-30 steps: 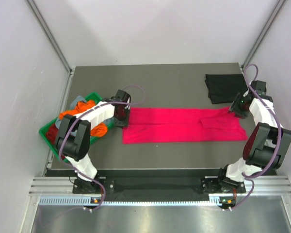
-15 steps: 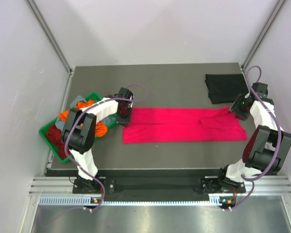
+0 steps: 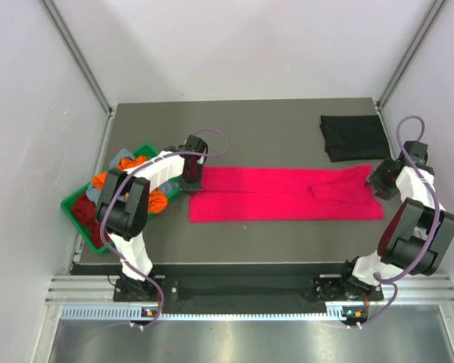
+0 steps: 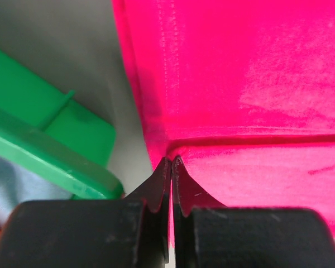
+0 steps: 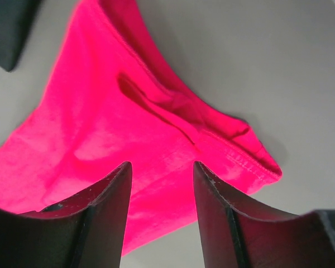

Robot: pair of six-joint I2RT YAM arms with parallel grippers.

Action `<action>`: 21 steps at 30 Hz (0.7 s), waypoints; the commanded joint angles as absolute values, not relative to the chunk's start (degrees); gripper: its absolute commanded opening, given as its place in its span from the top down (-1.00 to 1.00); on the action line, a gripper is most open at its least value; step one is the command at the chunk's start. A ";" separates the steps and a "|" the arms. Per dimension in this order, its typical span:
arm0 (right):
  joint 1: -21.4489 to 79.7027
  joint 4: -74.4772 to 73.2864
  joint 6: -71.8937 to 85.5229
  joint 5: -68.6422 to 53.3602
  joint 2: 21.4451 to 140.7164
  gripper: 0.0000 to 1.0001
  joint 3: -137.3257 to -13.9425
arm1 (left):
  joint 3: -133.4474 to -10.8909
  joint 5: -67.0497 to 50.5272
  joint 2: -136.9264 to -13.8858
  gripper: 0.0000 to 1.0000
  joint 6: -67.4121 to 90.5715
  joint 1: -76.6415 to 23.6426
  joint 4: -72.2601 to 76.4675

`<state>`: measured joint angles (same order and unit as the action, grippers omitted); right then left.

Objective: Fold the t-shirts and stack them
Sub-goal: Fold the tshirt

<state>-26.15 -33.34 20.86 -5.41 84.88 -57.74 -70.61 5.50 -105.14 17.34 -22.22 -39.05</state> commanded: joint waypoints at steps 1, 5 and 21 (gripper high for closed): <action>-26.98 -30.42 23.99 -4.83 84.64 0.03 -55.12 | -70.84 10.55 -103.62 1.00 18.89 -22.06 -39.46; -27.77 -29.97 24.61 -4.40 86.83 0.05 -54.32 | -69.79 11.07 -103.97 1.00 19.86 -22.06 -38.24; -33.57 -37.97 30.50 2.81 82.80 0.07 -54.15 | -70.58 9.67 -105.12 1.00 19.07 -22.06 -38.32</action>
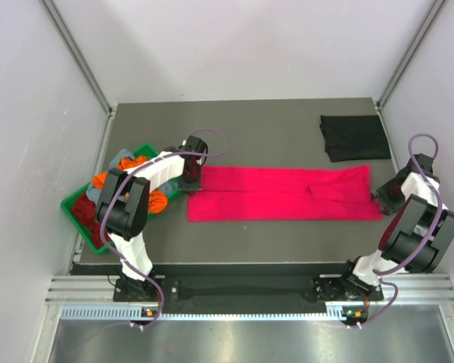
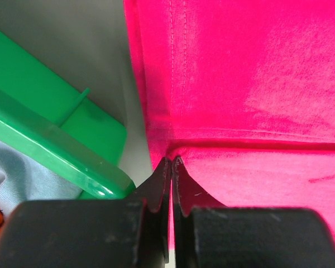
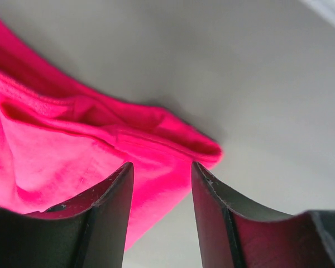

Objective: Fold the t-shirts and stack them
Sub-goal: Fold the tshirt

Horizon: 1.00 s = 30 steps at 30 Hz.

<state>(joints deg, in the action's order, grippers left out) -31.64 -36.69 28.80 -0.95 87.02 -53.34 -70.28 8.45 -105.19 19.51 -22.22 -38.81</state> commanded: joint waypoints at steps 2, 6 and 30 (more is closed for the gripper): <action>-34.19 -37.00 29.89 3.51 82.18 0.08 -53.27 | -70.31 9.14 -104.77 1.00 18.90 -22.06 -38.23; -34.54 -35.86 29.44 3.78 82.18 0.09 -51.07 | -69.96 9.93 -104.41 1.00 19.07 -22.06 -38.41; -35.16 -28.04 29.00 8.18 84.47 0.83 -45.78 | -70.40 18.63 -108.02 1.00 19.25 -23.29 -40.43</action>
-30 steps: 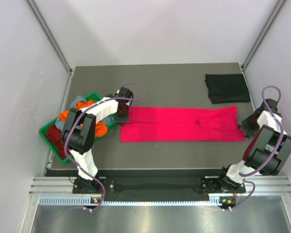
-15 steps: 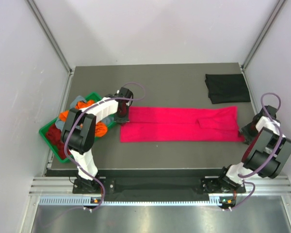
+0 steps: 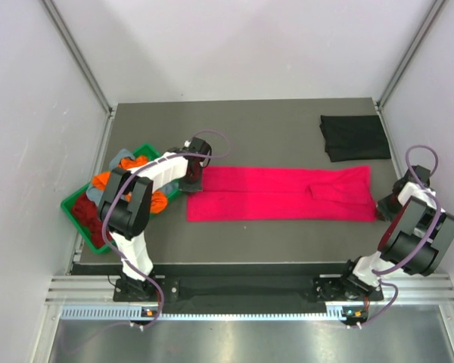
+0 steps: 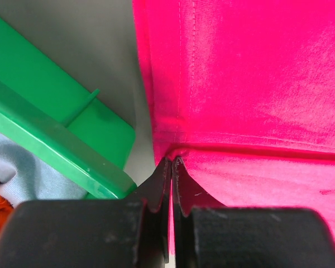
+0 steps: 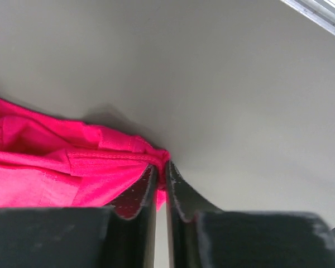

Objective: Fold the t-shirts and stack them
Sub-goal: Fold the tshirt

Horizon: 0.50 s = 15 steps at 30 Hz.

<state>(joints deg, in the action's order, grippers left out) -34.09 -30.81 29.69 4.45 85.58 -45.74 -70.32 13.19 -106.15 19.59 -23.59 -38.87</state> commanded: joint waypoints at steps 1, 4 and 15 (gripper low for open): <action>-34.98 -28.21 29.26 8.00 84.46 0.79 -45.96 | -70.40 18.63 -108.02 1.00 19.16 -23.38 -40.43; -34.81 -28.56 29.35 7.74 84.90 0.66 -46.32 | -70.93 18.46 -108.10 0.94 19.07 -23.38 -40.69; -34.54 -28.56 28.39 5.63 84.90 0.42 -45.88 | -74.44 17.58 -105.30 0.57 19.07 -24.34 -44.11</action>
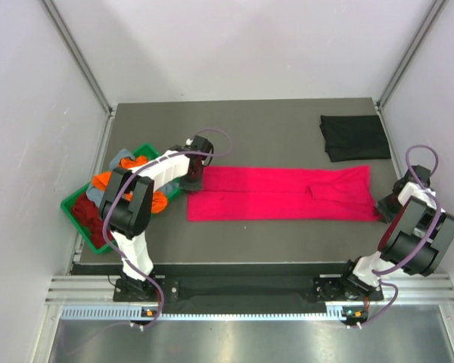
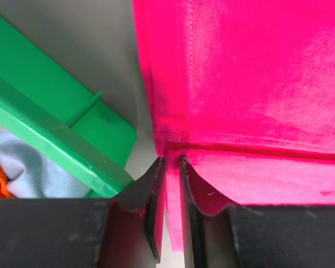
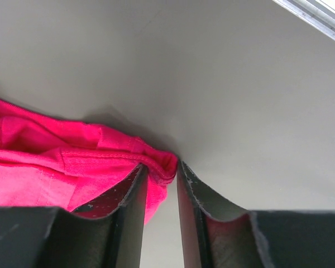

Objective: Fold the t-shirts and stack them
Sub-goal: Fold the tshirt

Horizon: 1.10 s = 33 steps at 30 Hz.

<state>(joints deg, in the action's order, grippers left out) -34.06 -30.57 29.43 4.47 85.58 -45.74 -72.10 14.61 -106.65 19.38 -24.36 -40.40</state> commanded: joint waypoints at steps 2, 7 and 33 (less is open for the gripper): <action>-34.54 -28.65 28.21 5.36 84.55 0.41 -45.88 | -75.32 18.97 -104.33 0.56 18.98 -24.78 -45.08; -34.54 -29.09 28.30 5.36 84.38 0.41 -45.88 | -78.66 22.76 -102.92 0.55 18.55 -26.45 -47.90; -34.28 -29.53 24.17 9.21 85.78 1.00 -47.98 | -56.43 11.60 -95.28 0.60 29.26 -43.15 -40.69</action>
<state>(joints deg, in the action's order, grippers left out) -33.98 -30.06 26.20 4.82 85.52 -45.76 -58.74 11.64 -97.27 24.91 -40.25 -38.28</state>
